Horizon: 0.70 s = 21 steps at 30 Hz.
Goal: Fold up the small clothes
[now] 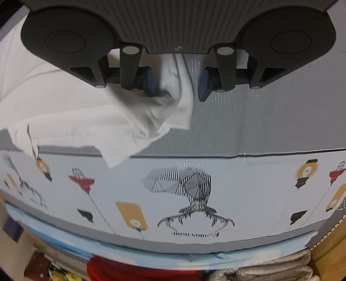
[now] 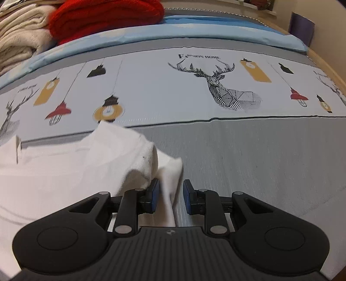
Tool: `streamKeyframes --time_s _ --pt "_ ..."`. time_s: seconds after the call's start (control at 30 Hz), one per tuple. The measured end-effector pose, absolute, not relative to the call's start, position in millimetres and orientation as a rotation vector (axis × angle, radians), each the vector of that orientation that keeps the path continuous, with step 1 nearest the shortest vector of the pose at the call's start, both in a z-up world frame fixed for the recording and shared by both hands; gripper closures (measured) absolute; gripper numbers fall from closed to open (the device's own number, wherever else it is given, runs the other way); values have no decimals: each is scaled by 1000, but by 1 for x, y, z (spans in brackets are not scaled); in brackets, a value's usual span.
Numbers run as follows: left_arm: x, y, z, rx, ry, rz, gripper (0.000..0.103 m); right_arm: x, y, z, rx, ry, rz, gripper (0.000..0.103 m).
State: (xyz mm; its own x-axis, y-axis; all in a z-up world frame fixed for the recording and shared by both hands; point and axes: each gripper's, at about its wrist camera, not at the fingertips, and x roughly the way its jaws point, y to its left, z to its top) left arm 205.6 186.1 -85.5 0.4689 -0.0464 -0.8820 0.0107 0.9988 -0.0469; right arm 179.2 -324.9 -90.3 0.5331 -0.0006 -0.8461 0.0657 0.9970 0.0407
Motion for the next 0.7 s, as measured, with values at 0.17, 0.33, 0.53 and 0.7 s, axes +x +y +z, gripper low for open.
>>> streamKeyframes --time_s 0.17,0.33,0.53,0.7 --pt "214 193 -83 -110 1040 -51 61 195 -329 -91 142 978 -79 78" --pt "219 212 -78 -237 1003 -27 67 206 -339 -90 226 938 -135 78" --pt "219 200 -82 -183 1018 -93 67 213 -332 -93 272 964 -35 78" --pt "222 196 -82 -179 1010 -112 95 215 -327 -93 271 977 13 78"
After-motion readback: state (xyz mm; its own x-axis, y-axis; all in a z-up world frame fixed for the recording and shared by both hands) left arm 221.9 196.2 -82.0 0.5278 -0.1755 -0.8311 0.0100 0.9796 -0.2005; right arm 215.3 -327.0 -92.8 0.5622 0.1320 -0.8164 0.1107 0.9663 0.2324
